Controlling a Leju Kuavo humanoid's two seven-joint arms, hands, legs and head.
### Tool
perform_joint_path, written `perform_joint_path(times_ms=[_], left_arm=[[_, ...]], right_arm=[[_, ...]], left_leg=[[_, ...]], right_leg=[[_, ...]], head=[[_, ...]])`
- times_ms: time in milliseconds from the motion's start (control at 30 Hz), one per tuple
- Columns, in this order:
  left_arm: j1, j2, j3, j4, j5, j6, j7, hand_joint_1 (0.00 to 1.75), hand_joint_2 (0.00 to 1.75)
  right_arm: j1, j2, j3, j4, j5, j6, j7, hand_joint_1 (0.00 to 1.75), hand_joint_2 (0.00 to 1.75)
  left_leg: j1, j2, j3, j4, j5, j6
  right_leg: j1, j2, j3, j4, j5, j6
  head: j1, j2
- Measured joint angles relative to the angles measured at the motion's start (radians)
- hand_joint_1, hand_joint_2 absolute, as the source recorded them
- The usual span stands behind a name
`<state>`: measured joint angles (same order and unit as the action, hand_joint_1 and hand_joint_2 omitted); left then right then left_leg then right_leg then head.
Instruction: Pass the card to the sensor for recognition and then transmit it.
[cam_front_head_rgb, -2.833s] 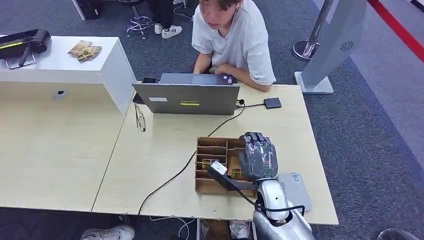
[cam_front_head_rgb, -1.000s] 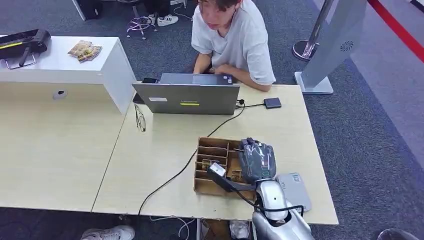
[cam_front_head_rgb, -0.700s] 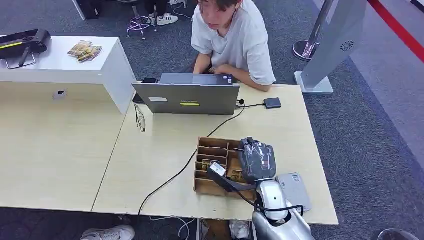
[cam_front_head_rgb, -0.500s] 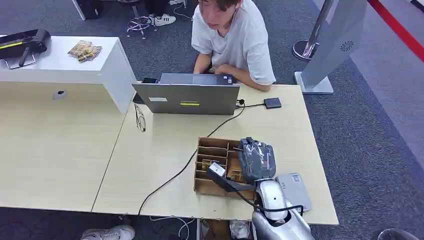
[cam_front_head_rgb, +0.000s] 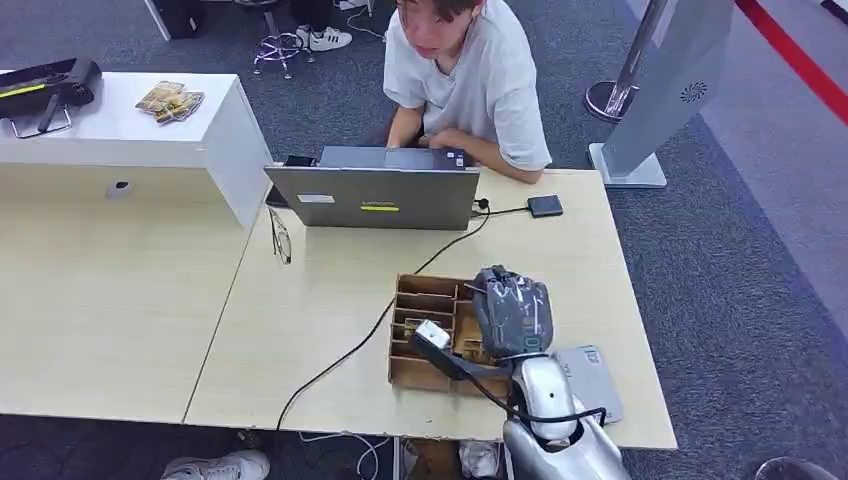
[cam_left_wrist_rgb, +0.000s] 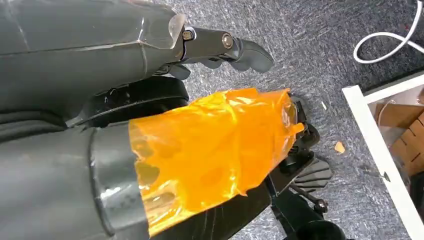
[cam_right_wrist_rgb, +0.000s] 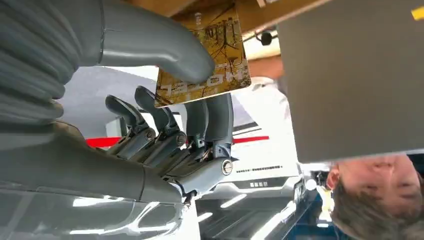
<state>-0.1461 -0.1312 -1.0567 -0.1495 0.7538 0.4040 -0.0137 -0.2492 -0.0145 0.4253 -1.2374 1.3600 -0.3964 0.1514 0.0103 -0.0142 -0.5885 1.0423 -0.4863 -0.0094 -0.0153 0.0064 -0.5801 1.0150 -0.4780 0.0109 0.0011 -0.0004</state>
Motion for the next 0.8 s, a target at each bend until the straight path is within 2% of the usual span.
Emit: perform_joint_path(times_ms=[167,333,400,433,800], left_arm=[[0.001,0.0,0.0,0.0,0.003,0.003,-0.002,0.0,0.0],[0.001,0.0,0.0,0.0,0.008,0.004,-0.007,0.0,0.0],[0.002,0.0,0.0,0.0,0.01,0.005,-0.012,0.0,0.0],[0.003,0.0,0.0,0.0,0.011,0.005,-0.013,0.0,0.0],[0.003,0.0,0.0,0.0,0.018,0.009,-0.015,0.0,0.0]], right_arm=[[0.0,-0.004,0.0,-0.031,0.001,-0.01,-0.007,1.59,1.75],[0.001,-0.006,0.0,-0.066,0.002,-0.011,-0.016,1.68,1.75],[0.001,-0.008,0.0,-0.079,0.003,-0.011,-0.016,1.62,1.75],[0.001,-0.008,0.001,-0.085,0.003,-0.011,-0.017,1.68,1.75],[0.001,-0.014,0.009,-0.15,0.005,-0.024,-0.029,1.66,1.75]], left_leg=[[0.0,0.0,0.0,0.0,0.0,0.0],[0.0,0.0,0.0,0.0,0.0,0.0],[0.0,0.0,0.0,0.0,0.0,0.0],[0.0,0.0,0.0,0.0,0.0,0.0],[0.0,0.0,0.0,0.0,0.0,0.0]], right_leg=[[0.0,0.0,0.0,0.0,0.0,0.0],[0.0,0.0,0.0,0.0,0.0,0.0],[0.0,0.0,0.0,0.0,0.0,0.0],[0.0,0.0,0.0,0.0,0.0,0.0],[0.0,0.0,0.0,0.0,0.0,0.0]], head=[[0.0,0.0],[0.0,0.0],[0.0,0.0],[0.0,0.0],[0.0,0.0]])
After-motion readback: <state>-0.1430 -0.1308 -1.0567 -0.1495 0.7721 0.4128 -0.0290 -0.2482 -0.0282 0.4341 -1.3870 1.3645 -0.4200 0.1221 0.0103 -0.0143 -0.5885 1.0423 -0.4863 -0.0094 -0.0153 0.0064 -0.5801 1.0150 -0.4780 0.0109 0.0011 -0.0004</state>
